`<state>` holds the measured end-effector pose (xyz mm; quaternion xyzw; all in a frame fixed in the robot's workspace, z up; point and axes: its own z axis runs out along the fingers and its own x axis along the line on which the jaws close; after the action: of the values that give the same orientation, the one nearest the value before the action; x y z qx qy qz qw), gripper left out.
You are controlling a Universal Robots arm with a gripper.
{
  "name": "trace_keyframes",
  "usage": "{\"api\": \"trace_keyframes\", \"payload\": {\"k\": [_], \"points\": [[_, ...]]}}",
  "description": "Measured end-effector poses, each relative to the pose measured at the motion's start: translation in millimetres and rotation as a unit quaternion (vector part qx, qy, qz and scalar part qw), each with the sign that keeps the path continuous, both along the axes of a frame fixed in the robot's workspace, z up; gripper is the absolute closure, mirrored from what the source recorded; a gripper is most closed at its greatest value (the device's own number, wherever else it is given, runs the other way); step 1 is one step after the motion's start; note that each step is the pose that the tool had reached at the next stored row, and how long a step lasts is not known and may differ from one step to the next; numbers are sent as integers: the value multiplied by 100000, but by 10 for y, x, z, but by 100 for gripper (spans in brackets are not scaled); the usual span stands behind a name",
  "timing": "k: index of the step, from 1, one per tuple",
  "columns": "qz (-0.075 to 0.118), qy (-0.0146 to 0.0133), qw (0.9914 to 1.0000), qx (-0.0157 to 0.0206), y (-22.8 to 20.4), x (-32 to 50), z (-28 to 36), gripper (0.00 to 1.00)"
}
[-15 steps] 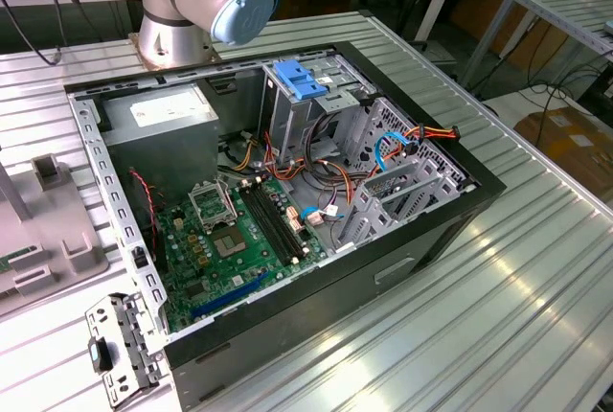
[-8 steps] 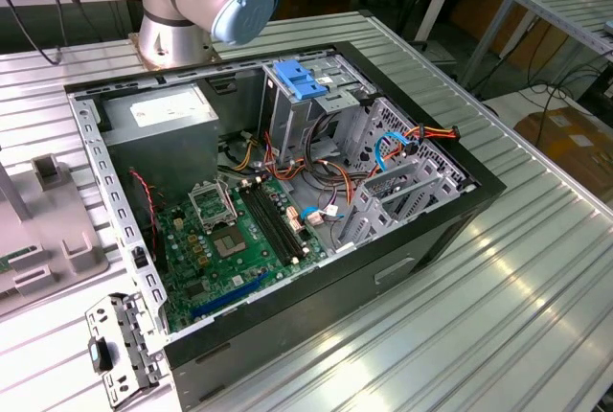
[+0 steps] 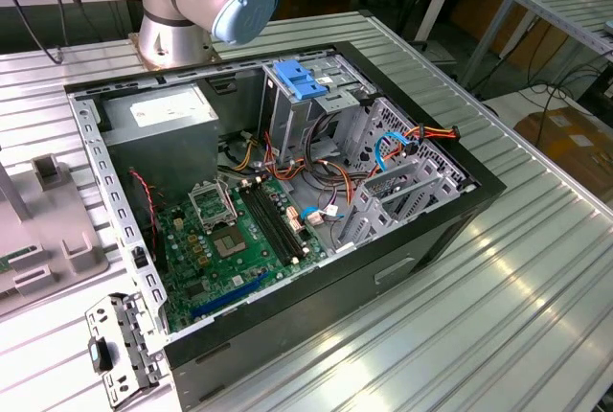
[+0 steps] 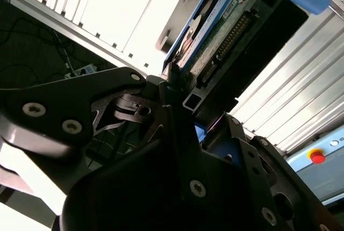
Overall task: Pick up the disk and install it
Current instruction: 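Pick up the disk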
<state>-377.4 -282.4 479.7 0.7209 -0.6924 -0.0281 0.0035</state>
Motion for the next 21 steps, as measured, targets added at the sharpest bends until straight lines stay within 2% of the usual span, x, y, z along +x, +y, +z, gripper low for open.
{"api": "trace_keyframes", "payload": {"k": [10,21], "points": [[0,1,100000,-61,0,62,0,63],[2,-4,100000,-113,0,165,-1,63]]}}
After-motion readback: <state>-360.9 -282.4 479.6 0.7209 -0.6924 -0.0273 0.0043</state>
